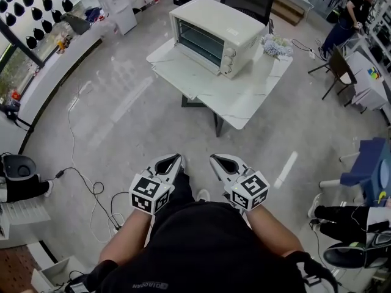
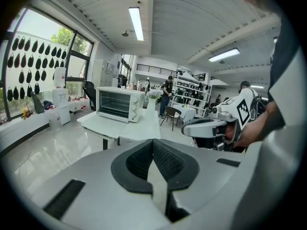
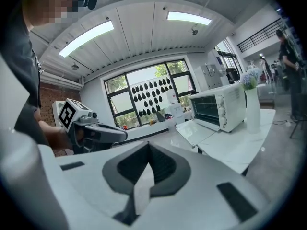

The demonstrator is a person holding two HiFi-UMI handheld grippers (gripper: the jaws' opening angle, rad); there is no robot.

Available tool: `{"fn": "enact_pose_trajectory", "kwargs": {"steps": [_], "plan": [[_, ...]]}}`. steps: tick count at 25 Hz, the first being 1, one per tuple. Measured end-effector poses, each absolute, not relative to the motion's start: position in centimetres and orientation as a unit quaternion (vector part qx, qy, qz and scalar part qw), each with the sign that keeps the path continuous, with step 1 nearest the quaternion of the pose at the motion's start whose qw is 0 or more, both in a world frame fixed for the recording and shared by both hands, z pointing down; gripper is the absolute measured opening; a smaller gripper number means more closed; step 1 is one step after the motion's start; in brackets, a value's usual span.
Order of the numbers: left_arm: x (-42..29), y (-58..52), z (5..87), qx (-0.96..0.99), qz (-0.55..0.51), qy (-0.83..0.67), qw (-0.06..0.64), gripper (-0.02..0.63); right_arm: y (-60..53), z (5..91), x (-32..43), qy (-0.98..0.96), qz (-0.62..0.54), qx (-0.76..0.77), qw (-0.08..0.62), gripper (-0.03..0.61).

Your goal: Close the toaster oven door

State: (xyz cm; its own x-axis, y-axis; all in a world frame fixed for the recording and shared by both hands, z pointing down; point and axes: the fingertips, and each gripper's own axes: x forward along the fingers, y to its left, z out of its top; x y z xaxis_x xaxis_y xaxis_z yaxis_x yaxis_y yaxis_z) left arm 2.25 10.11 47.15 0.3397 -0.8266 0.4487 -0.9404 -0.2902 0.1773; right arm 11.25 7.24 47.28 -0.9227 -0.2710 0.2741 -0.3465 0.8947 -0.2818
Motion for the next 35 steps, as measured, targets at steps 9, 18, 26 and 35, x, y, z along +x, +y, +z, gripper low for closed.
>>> {"fn": "enact_pose_trajectory", "kwargs": {"steps": [9,18,26,35], "plan": [[-1.5,4.0,47.5,0.800,0.123,-0.548,0.210,0.002,1.9,49.1,7.6,-0.960,0.176,0.167,0.143,0.002],[-8.1,-4.3,47.1,0.814,0.146,-0.527,0.196,0.003,-5.8,48.7,1.0,-0.955,0.173,0.184,0.155,0.002],[-14.6,-10.6,46.5,0.826,0.133,-0.515,0.189,0.003,-11.4,47.5,-4.2,-0.950,0.162,0.220,0.154,0.002],[-18.4,-14.1,47.2,0.849,0.151,-0.477,0.171,0.003,-15.2,46.8,-7.3,-0.938,0.173,0.268,0.135,0.002]]}}
